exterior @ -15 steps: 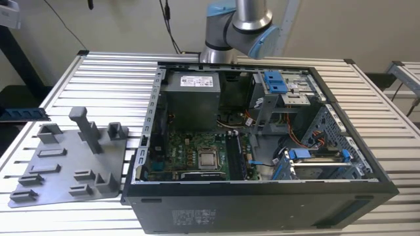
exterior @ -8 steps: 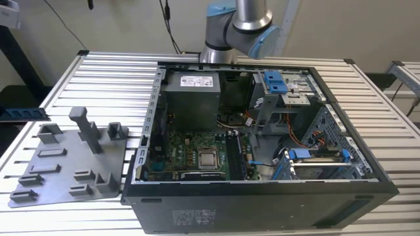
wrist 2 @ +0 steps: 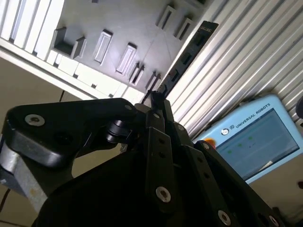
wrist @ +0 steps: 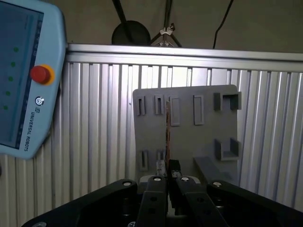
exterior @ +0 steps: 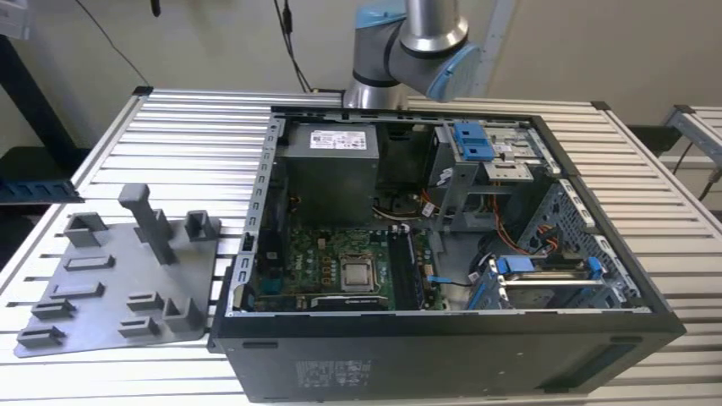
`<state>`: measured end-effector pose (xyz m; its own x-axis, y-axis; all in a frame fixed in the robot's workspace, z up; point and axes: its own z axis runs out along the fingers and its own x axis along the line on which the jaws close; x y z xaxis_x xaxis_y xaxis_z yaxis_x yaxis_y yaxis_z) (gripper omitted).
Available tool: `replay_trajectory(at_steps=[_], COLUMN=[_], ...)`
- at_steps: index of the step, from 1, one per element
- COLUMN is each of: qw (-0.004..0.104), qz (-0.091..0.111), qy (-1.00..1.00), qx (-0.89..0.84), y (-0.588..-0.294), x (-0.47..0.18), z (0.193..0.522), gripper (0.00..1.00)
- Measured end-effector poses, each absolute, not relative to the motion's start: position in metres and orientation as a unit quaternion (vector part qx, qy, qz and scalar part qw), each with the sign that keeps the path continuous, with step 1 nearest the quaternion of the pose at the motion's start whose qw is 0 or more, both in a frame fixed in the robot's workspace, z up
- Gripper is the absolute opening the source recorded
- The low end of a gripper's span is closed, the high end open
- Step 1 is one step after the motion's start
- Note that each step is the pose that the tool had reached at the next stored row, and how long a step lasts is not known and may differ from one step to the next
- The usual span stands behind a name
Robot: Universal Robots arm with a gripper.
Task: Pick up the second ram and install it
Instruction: 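Pick up the second ram and move it above second insertion slot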
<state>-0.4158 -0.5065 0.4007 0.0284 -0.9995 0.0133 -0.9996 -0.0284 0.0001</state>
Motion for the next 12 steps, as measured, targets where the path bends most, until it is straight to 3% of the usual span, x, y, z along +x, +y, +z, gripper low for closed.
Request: replay_trajectory(at_steps=[12], qw=[0.005], qz=[0.005], qy=[-0.697], qx=[0.717], y=[-0.5065], x=[-0.4146], z=[0.4064], gripper=[0.14])
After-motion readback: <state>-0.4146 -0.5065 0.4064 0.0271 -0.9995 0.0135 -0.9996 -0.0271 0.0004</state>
